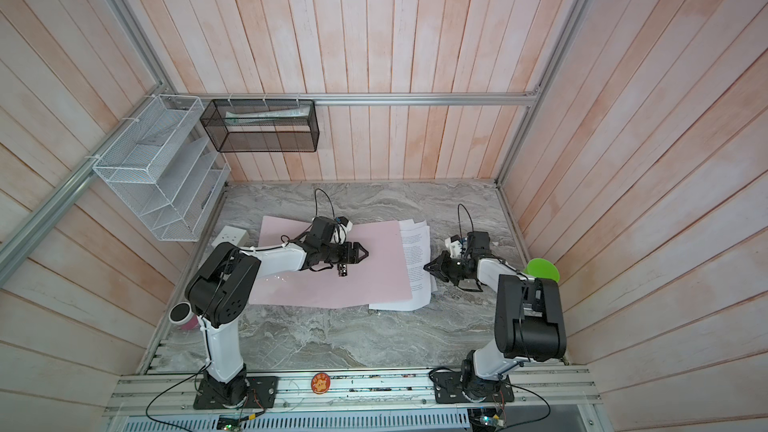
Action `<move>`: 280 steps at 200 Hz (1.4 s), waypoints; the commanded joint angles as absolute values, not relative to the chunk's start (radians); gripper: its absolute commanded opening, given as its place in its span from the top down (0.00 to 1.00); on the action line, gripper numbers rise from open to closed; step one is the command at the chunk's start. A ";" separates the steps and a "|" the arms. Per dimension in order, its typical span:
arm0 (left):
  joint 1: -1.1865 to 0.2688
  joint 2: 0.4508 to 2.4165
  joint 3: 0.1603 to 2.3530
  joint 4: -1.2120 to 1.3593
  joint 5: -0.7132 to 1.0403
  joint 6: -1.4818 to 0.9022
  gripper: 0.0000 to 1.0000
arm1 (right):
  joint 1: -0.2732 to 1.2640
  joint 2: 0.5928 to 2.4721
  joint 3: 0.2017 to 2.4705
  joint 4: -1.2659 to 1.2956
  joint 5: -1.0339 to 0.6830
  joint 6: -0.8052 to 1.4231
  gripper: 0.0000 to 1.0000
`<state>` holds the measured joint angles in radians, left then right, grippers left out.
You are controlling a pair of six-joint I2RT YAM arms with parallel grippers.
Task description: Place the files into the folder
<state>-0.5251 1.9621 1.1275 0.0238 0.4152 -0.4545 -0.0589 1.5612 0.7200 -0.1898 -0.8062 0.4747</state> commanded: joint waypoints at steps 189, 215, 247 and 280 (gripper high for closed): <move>-0.506 1.997 1.081 0.058 0.416 -0.446 0.18 | -0.277 1.462 0.602 -0.148 -0.631 0.575 1.00; -0.505 2.002 1.085 0.056 0.420 -0.447 0.18 | -0.287 1.487 0.590 -0.151 -0.692 0.557 0.79; -0.502 2.000 1.086 0.051 0.418 -0.446 0.18 | -0.299 1.438 0.549 -0.217 -0.670 0.545 0.63; -0.502 1.997 1.070 0.064 0.421 -0.451 0.18 | -0.299 1.341 0.506 -0.314 -0.629 0.540 0.62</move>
